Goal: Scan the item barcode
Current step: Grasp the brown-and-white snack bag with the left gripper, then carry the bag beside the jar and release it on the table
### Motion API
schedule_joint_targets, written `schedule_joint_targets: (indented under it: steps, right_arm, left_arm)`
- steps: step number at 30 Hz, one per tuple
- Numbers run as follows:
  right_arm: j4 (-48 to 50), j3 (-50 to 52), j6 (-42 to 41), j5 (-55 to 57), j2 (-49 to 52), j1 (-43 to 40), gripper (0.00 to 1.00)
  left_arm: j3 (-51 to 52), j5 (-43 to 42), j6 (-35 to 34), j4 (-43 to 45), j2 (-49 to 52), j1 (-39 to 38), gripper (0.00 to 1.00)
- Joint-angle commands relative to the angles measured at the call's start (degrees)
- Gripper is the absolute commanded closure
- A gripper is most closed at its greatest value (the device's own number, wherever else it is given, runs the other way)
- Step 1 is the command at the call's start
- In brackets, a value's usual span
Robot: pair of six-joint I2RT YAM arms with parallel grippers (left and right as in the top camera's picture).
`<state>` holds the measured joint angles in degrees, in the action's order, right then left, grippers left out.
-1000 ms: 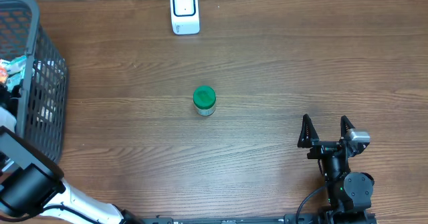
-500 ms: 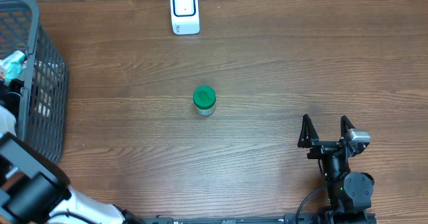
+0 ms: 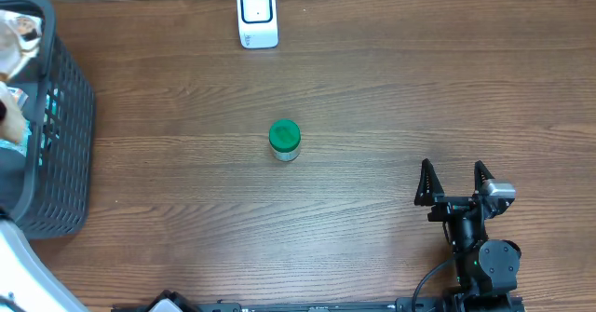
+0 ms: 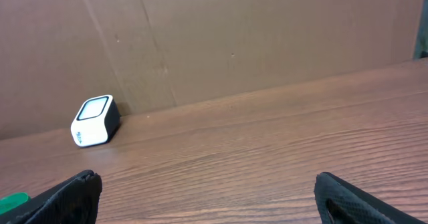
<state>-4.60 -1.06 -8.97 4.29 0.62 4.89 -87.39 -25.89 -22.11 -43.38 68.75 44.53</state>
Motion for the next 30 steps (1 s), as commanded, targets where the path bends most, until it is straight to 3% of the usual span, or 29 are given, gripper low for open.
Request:
schedule_joint_targets:
  steps: [1,12,30]
  right_arm:
    - [0.22,0.59,0.09,0.13,-0.46,-0.17,0.00]
    - [0.22,0.59,0.09,0.13,-0.46,-0.17,0.00]
    - [0.22,0.59,0.07,0.13,-0.46,-0.17,0.00]
  left_arm:
    - [-1.11,-9.53,1.18,-3.76,-4.31,-2.29,0.77]
    - [3.02,-6.51,11.65,-21.29,-1.84,-18.25,0.82]
    - [16.11,-1.29,11.37,-16.74,1.77,-32.74,0.82]
